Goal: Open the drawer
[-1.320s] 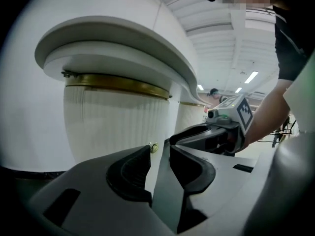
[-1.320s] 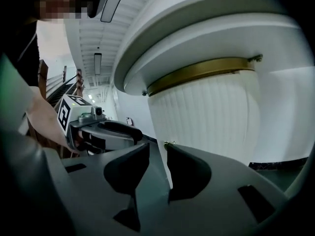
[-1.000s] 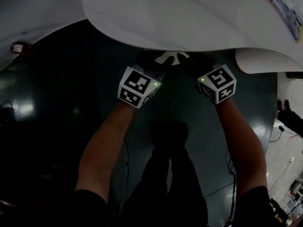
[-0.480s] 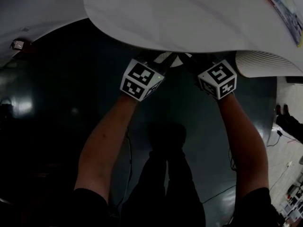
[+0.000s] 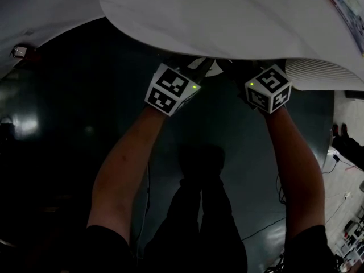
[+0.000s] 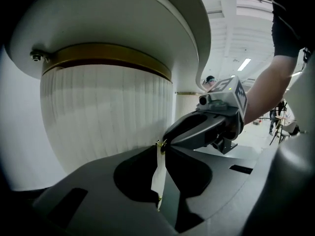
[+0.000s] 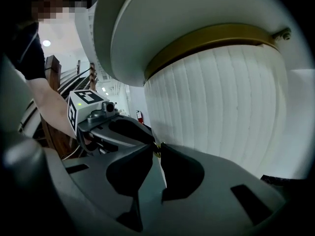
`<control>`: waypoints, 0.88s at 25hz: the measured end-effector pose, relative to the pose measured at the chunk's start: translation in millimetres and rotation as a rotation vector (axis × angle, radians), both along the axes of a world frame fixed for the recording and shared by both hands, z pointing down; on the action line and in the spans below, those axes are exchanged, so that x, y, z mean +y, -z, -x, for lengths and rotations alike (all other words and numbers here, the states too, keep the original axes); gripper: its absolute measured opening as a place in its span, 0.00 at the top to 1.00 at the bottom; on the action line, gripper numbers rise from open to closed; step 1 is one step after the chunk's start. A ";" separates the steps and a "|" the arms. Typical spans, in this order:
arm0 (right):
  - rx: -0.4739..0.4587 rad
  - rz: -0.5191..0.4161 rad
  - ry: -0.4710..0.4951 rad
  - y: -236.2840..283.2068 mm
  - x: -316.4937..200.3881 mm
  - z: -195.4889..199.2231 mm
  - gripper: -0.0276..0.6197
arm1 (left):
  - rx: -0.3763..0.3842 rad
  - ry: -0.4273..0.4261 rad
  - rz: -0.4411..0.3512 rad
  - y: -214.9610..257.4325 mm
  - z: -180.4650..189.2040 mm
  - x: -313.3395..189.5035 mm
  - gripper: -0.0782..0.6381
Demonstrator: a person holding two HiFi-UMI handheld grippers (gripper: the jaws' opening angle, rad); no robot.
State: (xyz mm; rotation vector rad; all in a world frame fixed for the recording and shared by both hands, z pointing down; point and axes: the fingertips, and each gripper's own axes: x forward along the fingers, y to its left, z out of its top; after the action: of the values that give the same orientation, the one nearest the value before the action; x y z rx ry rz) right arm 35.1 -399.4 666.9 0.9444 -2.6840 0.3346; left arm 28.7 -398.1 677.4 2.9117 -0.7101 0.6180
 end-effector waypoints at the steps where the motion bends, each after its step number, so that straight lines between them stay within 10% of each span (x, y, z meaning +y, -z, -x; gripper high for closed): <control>1: -0.007 0.001 -0.004 -0.1 0.8 0.2 0.88 | 0.006 -0.003 0.006 -0.1 0.1 0.9 0.81; 22: -0.010 -0.028 0.035 2.4 12.4 5.1 0.89 | -0.003 -0.101 -0.016 4.5 -1.3 13.9 0.85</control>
State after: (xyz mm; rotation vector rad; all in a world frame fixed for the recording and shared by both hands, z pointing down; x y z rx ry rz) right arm 30.0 -386.9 664.5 0.9049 -2.7179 0.2960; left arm 30.1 -384.2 672.9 2.9773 -0.5731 0.6295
